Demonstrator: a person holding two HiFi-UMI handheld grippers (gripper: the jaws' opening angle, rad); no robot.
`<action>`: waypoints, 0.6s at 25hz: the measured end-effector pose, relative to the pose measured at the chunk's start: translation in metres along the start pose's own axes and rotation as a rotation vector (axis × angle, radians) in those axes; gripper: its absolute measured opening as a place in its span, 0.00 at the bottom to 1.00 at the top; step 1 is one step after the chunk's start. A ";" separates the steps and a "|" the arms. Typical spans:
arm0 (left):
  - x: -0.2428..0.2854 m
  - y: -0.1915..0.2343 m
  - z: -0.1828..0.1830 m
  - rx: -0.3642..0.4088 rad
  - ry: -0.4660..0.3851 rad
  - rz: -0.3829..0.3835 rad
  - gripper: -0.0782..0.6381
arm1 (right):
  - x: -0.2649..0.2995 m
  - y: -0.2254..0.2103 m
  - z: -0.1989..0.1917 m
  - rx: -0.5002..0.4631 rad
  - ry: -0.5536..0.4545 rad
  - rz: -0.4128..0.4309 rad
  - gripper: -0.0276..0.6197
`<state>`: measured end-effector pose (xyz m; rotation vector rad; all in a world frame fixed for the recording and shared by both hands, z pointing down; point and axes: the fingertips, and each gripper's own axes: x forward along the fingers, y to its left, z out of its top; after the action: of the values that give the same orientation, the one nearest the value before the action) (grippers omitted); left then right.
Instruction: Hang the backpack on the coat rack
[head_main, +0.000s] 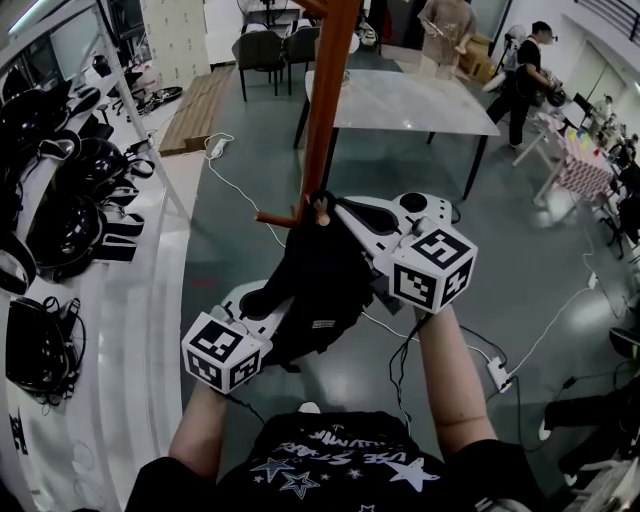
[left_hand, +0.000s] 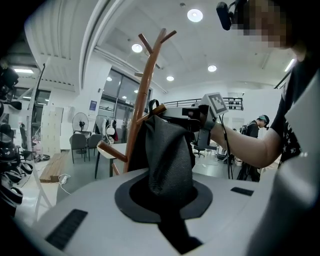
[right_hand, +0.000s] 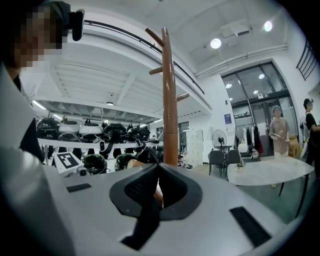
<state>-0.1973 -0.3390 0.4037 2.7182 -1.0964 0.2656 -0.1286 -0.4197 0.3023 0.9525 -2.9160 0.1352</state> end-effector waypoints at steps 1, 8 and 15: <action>0.001 0.001 -0.001 0.000 0.003 -0.003 0.18 | 0.001 -0.002 -0.002 -0.003 0.007 -0.006 0.07; 0.012 0.009 -0.010 -0.027 0.027 0.029 0.18 | 0.011 -0.015 -0.013 0.021 0.041 0.019 0.07; 0.020 0.030 -0.024 -0.073 0.053 0.107 0.19 | 0.028 -0.026 -0.023 0.048 0.034 0.102 0.07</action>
<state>-0.2064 -0.3673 0.4356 2.5776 -1.2147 0.3055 -0.1349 -0.4544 0.3295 0.7995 -2.9424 0.2252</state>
